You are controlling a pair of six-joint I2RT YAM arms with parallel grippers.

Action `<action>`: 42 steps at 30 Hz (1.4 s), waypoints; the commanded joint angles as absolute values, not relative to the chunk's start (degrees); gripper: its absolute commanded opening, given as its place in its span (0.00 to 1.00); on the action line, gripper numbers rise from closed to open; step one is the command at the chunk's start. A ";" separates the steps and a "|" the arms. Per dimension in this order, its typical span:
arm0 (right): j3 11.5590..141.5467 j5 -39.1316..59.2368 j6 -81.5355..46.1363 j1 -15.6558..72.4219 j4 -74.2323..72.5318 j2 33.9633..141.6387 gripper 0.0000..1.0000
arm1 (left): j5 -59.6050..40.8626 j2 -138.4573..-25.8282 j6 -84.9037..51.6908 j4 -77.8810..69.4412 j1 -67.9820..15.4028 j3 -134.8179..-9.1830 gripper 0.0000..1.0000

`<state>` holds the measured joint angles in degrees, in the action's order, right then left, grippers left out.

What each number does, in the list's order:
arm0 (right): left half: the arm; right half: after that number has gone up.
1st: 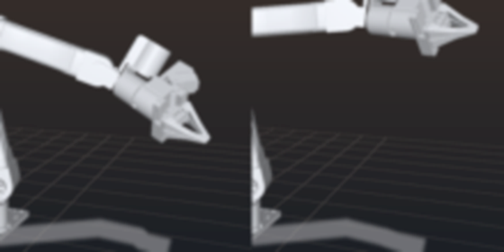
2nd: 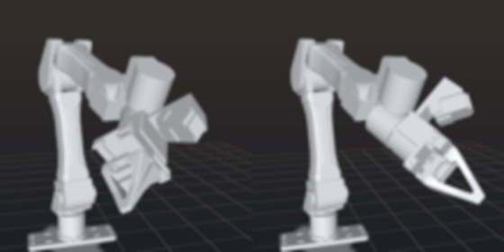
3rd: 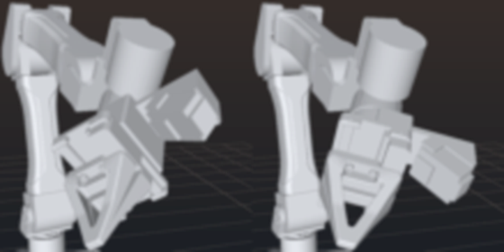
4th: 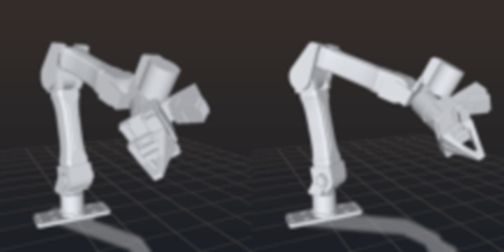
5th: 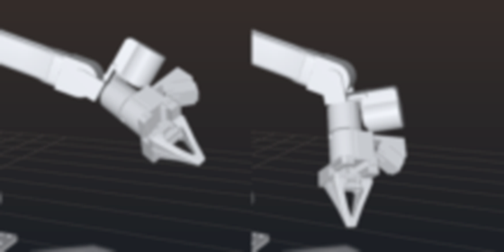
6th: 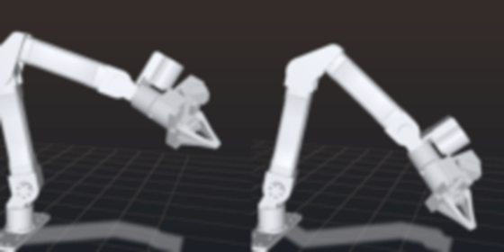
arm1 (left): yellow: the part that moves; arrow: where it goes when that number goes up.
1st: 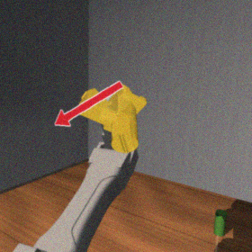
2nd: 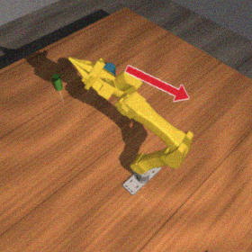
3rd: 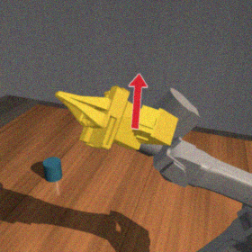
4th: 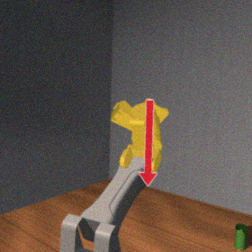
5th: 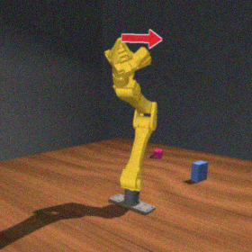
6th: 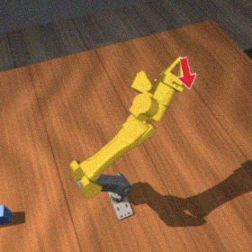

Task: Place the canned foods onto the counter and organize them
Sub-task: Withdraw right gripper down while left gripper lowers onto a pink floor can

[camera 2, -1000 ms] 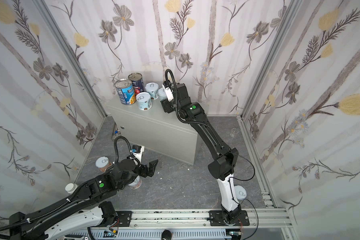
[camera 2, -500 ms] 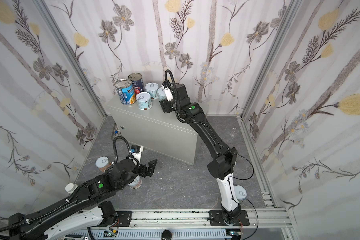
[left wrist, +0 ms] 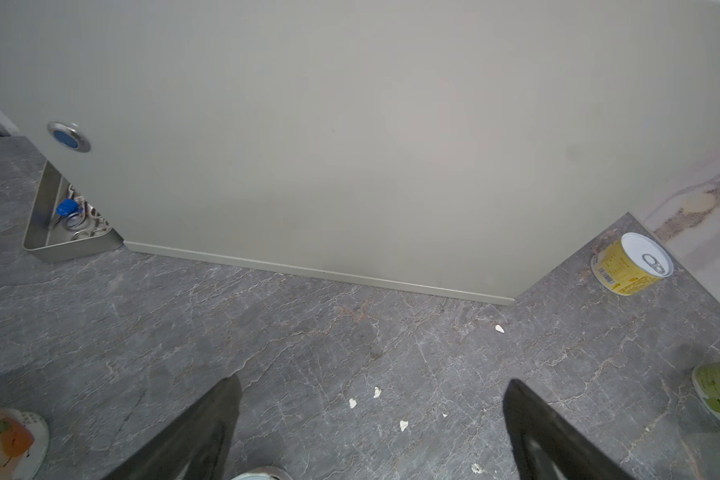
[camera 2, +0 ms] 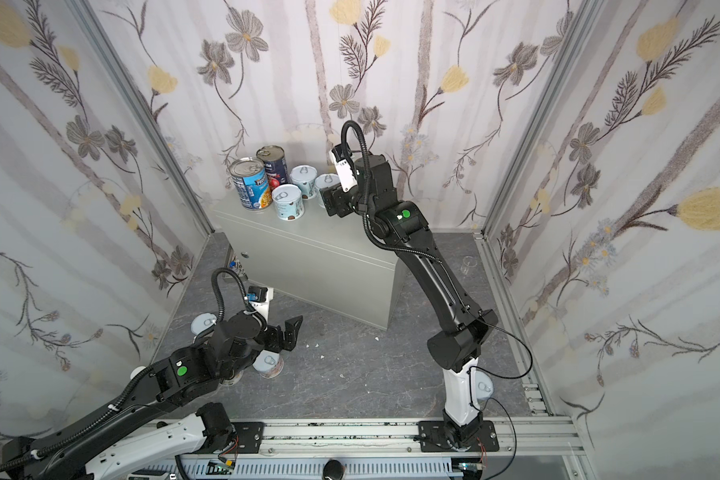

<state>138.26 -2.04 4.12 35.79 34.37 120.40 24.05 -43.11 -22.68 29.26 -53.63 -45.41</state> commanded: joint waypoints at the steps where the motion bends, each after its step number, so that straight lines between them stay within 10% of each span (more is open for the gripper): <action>1: 137.36 -3.64 4.40 36.28 36.21 117.73 0.91 | 26.59 -42.15 -28.53 34.91 -53.54 -45.19 1.00; 24: 64.78 -6.55 -9.09 37.02 12.05 58.89 1.00 | 35.30 -44.67 -54.29 41.31 -53.68 -35.97 1.00; 42: 36.89 -5.59 -16.32 37.00 3.25 40.66 1.00 | 35.16 -52.56 -67.41 43.00 -57.21 -29.10 0.98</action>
<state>38.30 -6.35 -14.48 37.06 8.29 41.43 34.74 -52.56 -62.94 42.24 -56.88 -30.28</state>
